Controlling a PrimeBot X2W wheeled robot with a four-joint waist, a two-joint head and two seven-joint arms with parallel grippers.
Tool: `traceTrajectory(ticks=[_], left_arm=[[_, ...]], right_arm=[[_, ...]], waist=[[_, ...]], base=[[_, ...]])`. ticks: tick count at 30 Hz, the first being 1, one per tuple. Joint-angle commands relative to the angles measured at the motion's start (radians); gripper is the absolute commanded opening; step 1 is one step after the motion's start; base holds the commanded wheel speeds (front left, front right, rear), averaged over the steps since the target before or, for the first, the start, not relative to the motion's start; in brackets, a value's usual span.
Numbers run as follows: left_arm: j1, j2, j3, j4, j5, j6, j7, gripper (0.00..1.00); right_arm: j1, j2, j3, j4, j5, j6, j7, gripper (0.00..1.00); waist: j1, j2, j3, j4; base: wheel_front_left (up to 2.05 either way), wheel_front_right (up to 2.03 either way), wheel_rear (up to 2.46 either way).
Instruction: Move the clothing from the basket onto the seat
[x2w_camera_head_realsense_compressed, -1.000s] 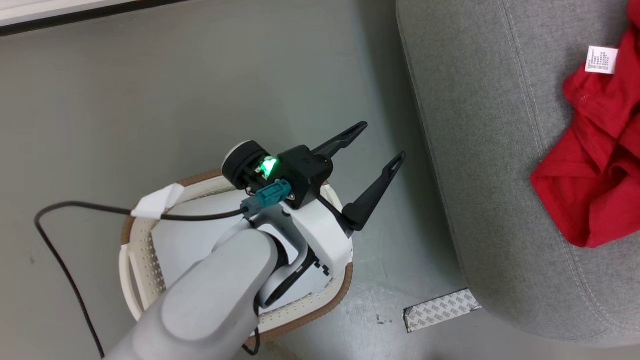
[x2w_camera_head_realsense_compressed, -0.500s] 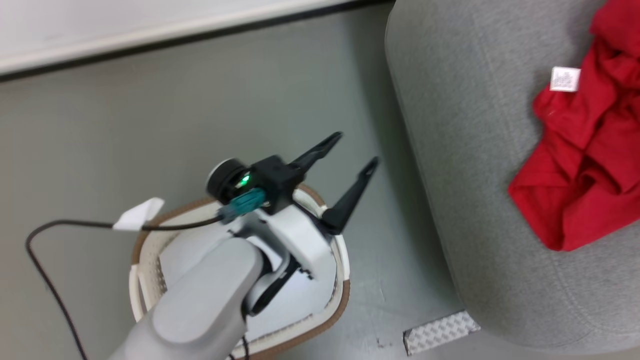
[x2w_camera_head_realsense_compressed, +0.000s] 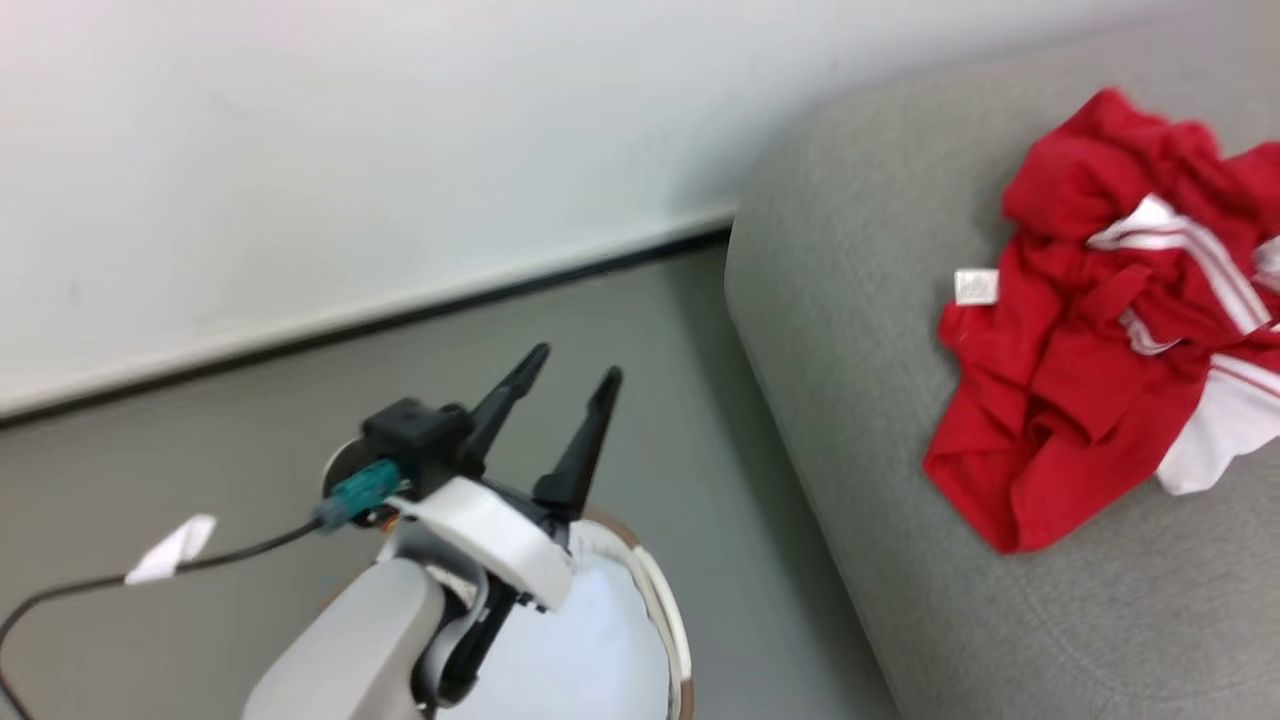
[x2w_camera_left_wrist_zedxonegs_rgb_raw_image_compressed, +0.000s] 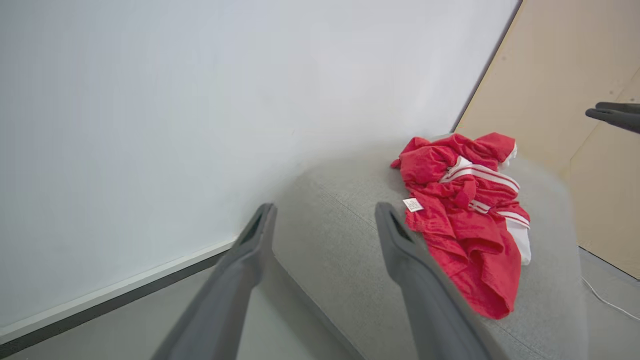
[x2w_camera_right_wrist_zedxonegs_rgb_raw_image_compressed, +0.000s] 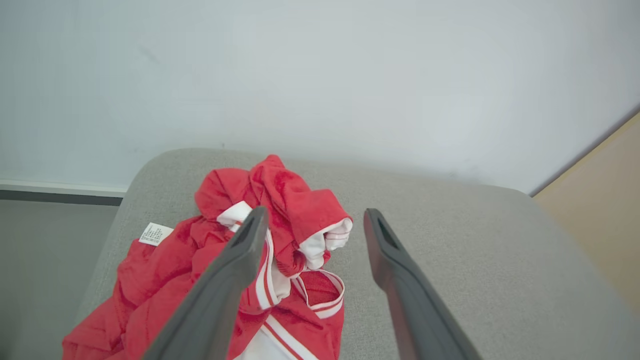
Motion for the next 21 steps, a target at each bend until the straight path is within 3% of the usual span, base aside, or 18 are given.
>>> traceTrajectory(ticks=[1, 6, 11, 16, 21], left_arm=[[0.027, 0.009, 0.015, 0.0, -0.014, 0.01, -0.013, 1.0], [0.091, 0.02, 0.101, 0.01, -0.067, 0.051, -0.031, 1.0], [0.182, 0.047, 0.199, 0.016, -0.111, 0.074, -0.042, 1.0], [0.282, 0.06, 0.292, -0.014, -0.124, 0.101, -0.042, 1.0], [0.355, 0.056, 0.357, -0.055, -0.04, 0.15, -0.042, 1.0]], right_arm=[[0.002, -0.015, 0.004, -0.016, -0.01, -0.003, -0.018, 1.0], [0.039, -0.011, -0.022, -0.069, -0.039, -0.003, -0.114, 1.0], [0.126, 0.05, -0.093, -0.102, -0.096, -0.003, -0.154, 1.0], [0.275, 0.149, -0.302, -0.2, -0.216, -0.003, -0.157, 1.0], [0.49, 0.27, -0.542, -0.344, -0.376, -0.003, -0.157, 1.0]], waist=[[0.0003, 0.0, -0.097, -0.003], [0.0003, 0.0, -0.166, 0.025], [0.0003, 0.0, -0.233, 0.037], [0.0003, 0.0, -0.258, 0.048], [0.0003, 0.0, -0.262, 0.068]], base=[[0.0, 0.0, 0.0], [0.0, 0.0, 0.0], [0.0, 0.0, 0.0], [0.0, 0.0, 0.0], [0.0, 0.0, 0.0]])
